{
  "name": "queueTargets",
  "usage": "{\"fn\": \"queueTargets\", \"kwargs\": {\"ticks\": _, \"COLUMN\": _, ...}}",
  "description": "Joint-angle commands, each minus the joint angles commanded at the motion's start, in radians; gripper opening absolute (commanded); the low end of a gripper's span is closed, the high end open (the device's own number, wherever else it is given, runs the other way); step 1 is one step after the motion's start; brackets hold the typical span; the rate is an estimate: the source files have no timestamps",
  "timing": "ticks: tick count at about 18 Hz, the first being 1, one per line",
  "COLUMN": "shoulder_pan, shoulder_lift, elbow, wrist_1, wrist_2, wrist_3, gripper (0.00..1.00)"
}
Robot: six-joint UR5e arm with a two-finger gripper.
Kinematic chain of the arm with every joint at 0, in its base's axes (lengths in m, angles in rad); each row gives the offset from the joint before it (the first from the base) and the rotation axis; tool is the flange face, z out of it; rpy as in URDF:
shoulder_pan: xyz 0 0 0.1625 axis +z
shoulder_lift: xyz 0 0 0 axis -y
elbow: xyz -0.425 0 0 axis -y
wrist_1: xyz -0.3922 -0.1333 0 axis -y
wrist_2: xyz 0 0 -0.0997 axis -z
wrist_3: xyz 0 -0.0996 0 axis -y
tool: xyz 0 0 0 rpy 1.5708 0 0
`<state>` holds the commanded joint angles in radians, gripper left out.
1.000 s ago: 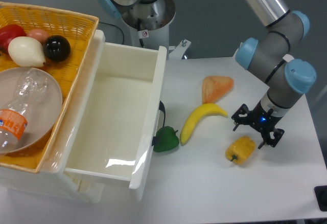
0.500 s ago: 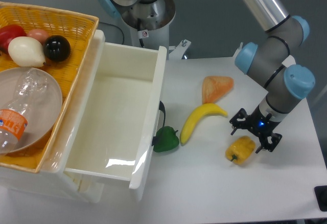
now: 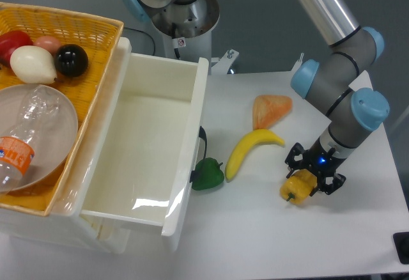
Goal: Pick up the yellow pepper
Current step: 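Close the gripper around the yellow bell pepper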
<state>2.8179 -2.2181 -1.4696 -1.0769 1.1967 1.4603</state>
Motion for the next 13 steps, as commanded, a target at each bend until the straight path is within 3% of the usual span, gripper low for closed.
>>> {"fn": "queueTargets", "kwargs": {"ticks": 2, "shoulder_pan": 0.002, "shoulder_lift": 0.008, "elbow": -0.003, "wrist_1": 0.000, "wrist_2": -0.014, "wrist_3": -0.005, "gripper": 0.18}}
{"fn": "queueTargets", "kwargs": {"ticks": 5, "shoulder_pan": 0.003, "shoulder_lift": 0.015, "elbow": -0.005, "wrist_1": 0.000, "wrist_2": -0.012, "wrist_3": -0.017, "gripper": 0.03}}
{"fn": "queueTargets", "kwargs": {"ticks": 13, "shoulder_pan": 0.003, "shoulder_lift": 0.063, "elbow": -0.012, "wrist_1": 0.000, "wrist_2": 0.036, "wrist_3": -0.037, "gripper": 0.03}}
